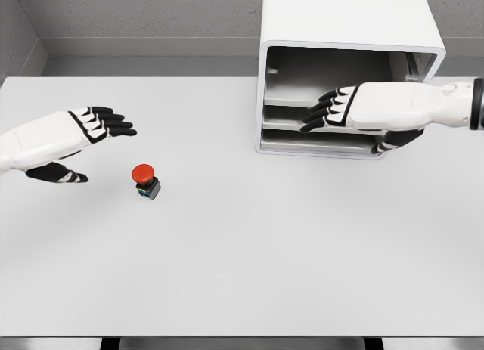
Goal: Slide open multi-storey tabletop storage cabinets and put open load switch and slide close multi-storey tabletop storage cabinets
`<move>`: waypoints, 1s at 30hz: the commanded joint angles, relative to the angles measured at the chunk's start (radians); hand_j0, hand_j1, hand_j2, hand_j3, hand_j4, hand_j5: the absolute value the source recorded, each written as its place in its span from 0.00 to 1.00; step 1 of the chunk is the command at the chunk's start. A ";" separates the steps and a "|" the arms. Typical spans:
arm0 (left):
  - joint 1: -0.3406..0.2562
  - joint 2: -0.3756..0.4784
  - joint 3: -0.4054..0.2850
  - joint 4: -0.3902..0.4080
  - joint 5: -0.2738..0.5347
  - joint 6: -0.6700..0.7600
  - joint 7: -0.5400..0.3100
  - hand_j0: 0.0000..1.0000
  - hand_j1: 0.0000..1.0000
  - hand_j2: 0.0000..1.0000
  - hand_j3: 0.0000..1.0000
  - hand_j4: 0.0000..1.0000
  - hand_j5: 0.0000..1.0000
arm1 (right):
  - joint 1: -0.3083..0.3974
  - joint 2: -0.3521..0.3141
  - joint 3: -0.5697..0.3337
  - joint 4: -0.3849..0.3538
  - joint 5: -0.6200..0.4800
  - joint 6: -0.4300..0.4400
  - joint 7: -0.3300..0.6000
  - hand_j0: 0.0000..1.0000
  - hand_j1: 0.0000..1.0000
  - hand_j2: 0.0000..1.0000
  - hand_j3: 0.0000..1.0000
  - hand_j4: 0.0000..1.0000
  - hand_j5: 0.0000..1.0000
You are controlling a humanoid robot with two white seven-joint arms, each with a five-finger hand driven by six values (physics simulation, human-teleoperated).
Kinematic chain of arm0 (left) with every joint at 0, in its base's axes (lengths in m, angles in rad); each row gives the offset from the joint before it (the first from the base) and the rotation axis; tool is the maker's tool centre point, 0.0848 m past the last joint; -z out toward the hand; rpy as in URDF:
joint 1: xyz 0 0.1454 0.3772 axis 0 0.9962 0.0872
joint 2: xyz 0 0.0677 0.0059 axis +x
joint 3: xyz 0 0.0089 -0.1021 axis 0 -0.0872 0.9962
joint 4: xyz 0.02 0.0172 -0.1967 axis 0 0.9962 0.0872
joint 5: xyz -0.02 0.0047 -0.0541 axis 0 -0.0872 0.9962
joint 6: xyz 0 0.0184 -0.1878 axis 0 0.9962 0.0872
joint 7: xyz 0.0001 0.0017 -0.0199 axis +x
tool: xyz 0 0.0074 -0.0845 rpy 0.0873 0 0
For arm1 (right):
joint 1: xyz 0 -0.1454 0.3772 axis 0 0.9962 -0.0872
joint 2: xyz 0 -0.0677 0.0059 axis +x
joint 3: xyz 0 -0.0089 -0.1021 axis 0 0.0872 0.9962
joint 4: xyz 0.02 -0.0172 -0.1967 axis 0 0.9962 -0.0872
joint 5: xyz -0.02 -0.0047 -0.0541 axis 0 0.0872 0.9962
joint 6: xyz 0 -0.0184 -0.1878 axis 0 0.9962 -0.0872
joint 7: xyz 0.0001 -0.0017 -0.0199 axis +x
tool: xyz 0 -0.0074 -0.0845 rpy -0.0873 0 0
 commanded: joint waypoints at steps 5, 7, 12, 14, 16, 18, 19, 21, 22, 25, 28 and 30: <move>-0.011 0.000 -0.035 -0.066 0.001 0.001 -0.194 1.00 1.00 1.00 1.00 1.00 1.00 | 0.008 0.003 0.007 0.004 -0.006 0.000 0.000 1.00 1.00 1.00 1.00 1.00 1.00; -0.032 -0.004 -0.035 -0.069 0.004 0.001 -0.268 1.00 1.00 1.00 1.00 1.00 1.00 | 0.011 0.003 0.015 0.001 -0.006 0.000 0.000 1.00 1.00 1.00 1.00 1.00 1.00; -0.114 -0.090 -0.037 0.006 -0.040 0.001 -0.277 1.00 1.00 1.00 1.00 1.00 1.00 | 0.006 0.010 0.024 -0.005 -0.006 0.173 0.000 1.00 1.00 1.00 1.00 1.00 1.00; -0.120 -0.113 -0.037 0.021 -0.060 0.001 -0.277 1.00 1.00 1.00 1.00 1.00 1.00 | 0.003 0.023 0.024 -0.005 -0.008 0.249 0.000 1.00 1.00 1.00 1.00 1.00 1.00; -0.123 -0.145 -0.037 0.034 -0.081 0.001 -0.276 1.00 1.00 1.00 1.00 1.00 1.00 | 0.000 0.038 0.024 -0.005 -0.006 0.321 0.000 1.00 1.00 1.00 1.00 1.00 1.00; -0.124 -0.167 -0.059 0.037 -0.089 0.001 -0.274 1.00 1.00 1.00 1.00 1.00 1.00 | -0.005 0.043 0.024 -0.005 -0.008 0.364 0.000 1.00 1.00 1.00 1.00 1.00 1.00; -0.124 -0.174 -0.075 0.052 -0.089 0.001 -0.273 1.00 1.00 1.00 1.00 1.00 1.00 | -0.006 0.043 0.024 -0.003 -0.006 0.379 0.000 1.00 1.00 1.00 1.00 1.00 1.00; -0.124 -0.176 -0.089 0.054 -0.089 0.001 -0.273 1.00 1.00 1.00 1.00 1.00 1.00 | -0.008 0.044 0.025 -0.002 -0.008 0.410 0.000 1.00 1.00 1.00 1.00 1.00 1.00; -0.124 -0.177 -0.089 0.054 -0.095 0.001 -0.271 1.00 1.00 1.00 1.00 1.00 1.00 | -0.008 0.046 0.025 -0.002 -0.008 0.416 0.000 1.00 1.00 1.00 1.00 1.00 1.00; -0.126 -0.176 -0.087 0.054 -0.092 0.001 -0.270 1.00 1.00 1.00 1.00 1.00 1.00 | -0.008 0.061 0.039 0.001 -0.006 0.416 0.000 1.00 1.00 1.00 1.00 1.00 1.00; -0.140 -0.176 -0.086 0.054 -0.091 0.001 -0.270 1.00 1.00 1.00 1.00 1.00 1.00 | -0.008 0.064 0.039 0.007 -0.005 0.430 0.000 1.00 1.00 1.00 1.00 1.00 1.00; -0.181 -0.176 -0.086 0.103 -0.094 0.001 -0.268 1.00 1.00 1.00 1.00 1.00 1.00 | -0.008 0.069 0.039 0.015 -0.005 0.440 0.000 1.00 1.00 1.00 1.00 1.00 1.00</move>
